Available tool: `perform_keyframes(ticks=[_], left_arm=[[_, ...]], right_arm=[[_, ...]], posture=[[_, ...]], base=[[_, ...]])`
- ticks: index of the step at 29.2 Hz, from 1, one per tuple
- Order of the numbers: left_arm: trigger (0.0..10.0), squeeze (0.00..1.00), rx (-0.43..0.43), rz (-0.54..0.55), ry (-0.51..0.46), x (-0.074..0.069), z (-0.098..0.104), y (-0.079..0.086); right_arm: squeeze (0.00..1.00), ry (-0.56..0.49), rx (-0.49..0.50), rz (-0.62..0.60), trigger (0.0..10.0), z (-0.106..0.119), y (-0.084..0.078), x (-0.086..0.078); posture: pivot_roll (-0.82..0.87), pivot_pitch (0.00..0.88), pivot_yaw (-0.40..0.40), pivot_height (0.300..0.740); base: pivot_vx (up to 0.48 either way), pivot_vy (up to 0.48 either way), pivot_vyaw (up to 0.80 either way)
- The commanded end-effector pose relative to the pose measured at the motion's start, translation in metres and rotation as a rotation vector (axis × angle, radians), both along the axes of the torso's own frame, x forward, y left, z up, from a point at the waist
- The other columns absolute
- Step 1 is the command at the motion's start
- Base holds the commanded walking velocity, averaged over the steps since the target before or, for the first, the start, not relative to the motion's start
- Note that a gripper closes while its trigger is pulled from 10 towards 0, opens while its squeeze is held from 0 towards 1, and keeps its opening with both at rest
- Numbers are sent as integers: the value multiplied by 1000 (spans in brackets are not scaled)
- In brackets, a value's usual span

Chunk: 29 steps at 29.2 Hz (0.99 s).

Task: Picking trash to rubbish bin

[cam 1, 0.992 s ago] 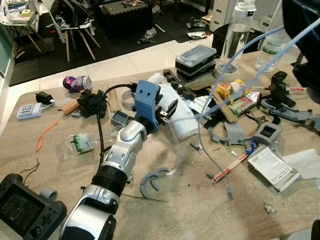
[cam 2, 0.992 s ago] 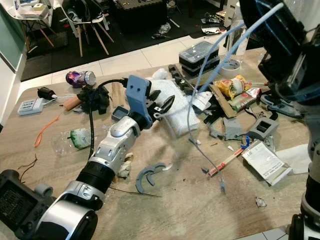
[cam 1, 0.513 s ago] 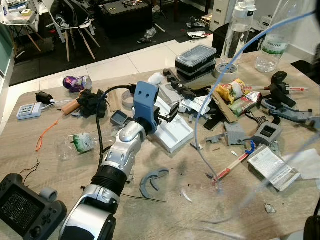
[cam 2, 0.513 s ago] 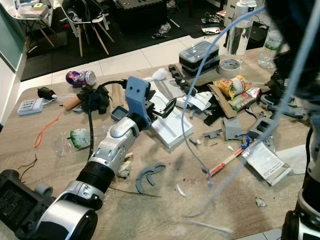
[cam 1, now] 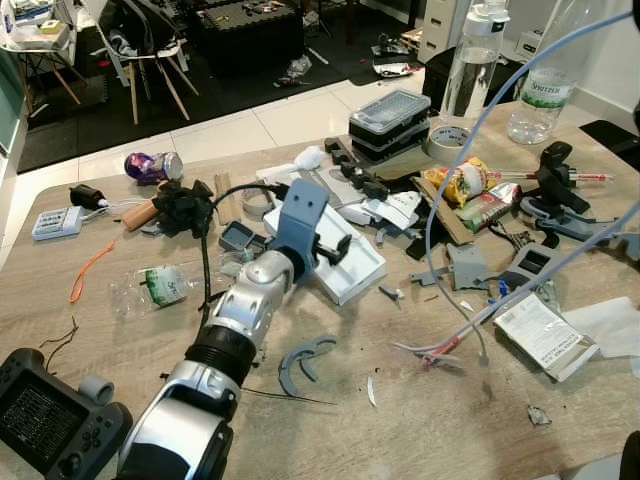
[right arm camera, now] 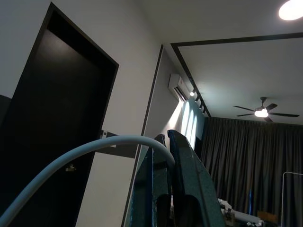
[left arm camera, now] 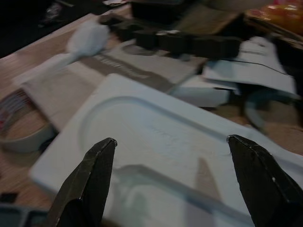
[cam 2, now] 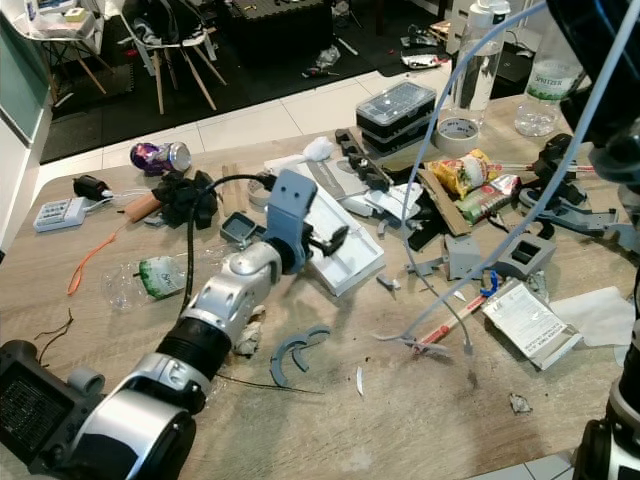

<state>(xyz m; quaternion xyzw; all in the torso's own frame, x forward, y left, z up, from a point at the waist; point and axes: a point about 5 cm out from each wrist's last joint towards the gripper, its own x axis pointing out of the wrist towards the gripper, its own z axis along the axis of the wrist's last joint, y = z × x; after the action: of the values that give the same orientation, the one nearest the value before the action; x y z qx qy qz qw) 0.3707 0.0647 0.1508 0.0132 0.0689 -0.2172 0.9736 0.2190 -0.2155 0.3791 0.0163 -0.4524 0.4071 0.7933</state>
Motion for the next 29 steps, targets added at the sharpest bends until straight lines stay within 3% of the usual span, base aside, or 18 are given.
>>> perform_keyframes(ticks=[1, 4, 6, 11, 12, 14, 17, 29], left_arm=[[10000, 0, 7, 26, 32, 3, -3, 7], [10000, 0, -152, -16, -3, 2, 14, 2], [10000, 0, -284, -141, -97, -6, 33, -10], [10000, 0, -378, -225, -132, -15, 43, -20], [10000, 0, -432, -245, -134, -17, 46, -21], [10000, 0, -524, -279, -143, -21, 53, -21], [10000, 0, -566, -294, -139, -21, 56, -19], [10000, 0, -527, -395, -164, -30, 57, -17]], right_arm=[[0, 5, -24, 18, 0, -2, 4, 0], [0, 0, -44, 83, 0, -5, 9, -4], [0, 1, -52, 107, 0, -7, 11, -5], [0, 10, -47, 108, 0, -8, 12, -5], [0, 15, -42, 110, 10000, -9, 13, -5], [0, 22, -38, 119, 10000, -10, 15, -5], [0, 24, -37, 129, 10000, -11, 16, -4], [0, 42, -33, 170, 10000, -15, 24, -1]], posture=[[-71, 69, 102, 740], [-69, 67, 101, 740], [-69, 67, 101, 740], [-63, 73, 102, 740], [-63, 73, 102, 740], [-63, 73, 102, 740], [-60, 75, 98, 740], [-60, 72, 97, 740]], base=[[0, 0, 0], [0, 0, 0], [0, 0, 0], [0, 0, 0], [0, 0, 0], [-137, 0, 0], [-316, 0, 0], [-469, 0, 0]])
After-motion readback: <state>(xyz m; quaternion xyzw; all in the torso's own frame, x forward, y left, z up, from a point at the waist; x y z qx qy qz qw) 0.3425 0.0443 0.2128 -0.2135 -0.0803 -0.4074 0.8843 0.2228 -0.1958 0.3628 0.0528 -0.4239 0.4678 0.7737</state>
